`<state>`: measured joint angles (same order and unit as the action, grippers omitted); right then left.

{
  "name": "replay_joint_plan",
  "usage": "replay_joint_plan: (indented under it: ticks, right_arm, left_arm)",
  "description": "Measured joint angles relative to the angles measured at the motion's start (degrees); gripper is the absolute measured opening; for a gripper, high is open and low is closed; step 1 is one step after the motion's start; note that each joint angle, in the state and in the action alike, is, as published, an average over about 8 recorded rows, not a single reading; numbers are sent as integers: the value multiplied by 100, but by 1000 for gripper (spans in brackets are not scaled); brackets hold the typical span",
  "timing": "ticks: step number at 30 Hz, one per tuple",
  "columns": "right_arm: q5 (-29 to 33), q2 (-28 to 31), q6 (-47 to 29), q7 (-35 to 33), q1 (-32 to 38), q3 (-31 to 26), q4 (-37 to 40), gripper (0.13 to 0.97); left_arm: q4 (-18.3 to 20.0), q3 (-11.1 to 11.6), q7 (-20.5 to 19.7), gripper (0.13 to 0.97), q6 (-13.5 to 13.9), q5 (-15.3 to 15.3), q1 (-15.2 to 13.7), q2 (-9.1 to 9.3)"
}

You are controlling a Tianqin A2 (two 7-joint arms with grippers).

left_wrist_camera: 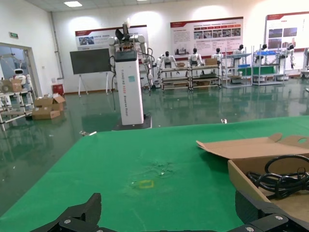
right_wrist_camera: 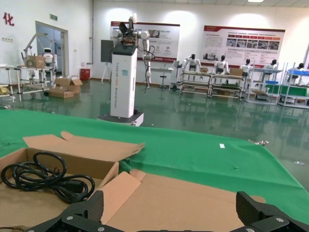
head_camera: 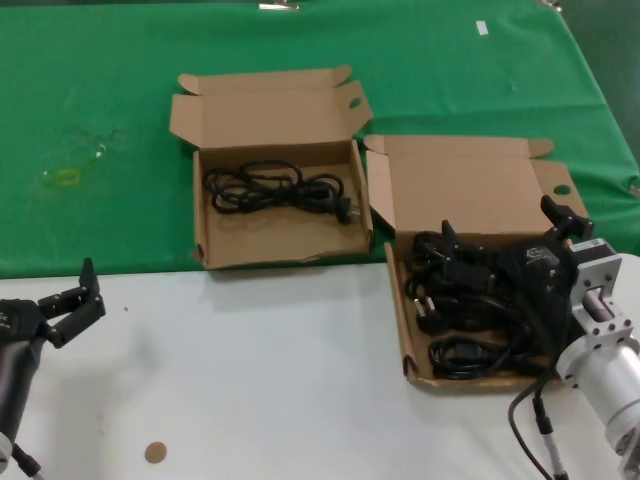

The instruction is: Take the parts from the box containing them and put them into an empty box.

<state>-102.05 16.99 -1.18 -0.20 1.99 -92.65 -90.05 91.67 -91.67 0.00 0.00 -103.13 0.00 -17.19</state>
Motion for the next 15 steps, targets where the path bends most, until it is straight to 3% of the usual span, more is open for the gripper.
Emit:
replay_joint_plan:
  ticks: [15]
  right_arm:
    - [0, 0, 0, 0, 0, 0, 0, 966]
  left_arm:
    - [0, 0, 0, 966, 0, 0, 0, 0]
